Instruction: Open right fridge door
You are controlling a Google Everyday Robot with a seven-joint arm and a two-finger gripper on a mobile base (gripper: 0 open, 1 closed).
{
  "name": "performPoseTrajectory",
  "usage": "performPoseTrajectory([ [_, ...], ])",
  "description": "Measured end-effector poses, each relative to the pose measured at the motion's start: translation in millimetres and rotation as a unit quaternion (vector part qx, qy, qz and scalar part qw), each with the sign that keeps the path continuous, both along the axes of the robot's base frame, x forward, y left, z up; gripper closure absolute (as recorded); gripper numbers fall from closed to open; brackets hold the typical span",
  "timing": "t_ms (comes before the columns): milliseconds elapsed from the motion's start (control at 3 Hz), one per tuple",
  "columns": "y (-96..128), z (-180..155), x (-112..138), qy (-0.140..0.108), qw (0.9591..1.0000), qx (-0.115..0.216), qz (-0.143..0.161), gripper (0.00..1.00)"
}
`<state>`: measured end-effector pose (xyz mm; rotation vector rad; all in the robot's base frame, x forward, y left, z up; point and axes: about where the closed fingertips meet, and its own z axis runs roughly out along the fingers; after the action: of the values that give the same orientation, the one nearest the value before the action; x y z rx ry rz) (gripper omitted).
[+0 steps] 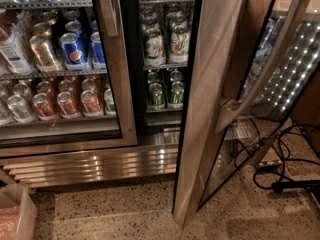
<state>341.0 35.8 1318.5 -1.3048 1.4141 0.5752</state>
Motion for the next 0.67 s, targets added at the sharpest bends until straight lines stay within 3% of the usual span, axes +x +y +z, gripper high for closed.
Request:
performPoseTrajectory([
  [667, 0.0, 0.0, 0.0, 0.000, 1.0000, 0.000, 0.000, 1.00],
])
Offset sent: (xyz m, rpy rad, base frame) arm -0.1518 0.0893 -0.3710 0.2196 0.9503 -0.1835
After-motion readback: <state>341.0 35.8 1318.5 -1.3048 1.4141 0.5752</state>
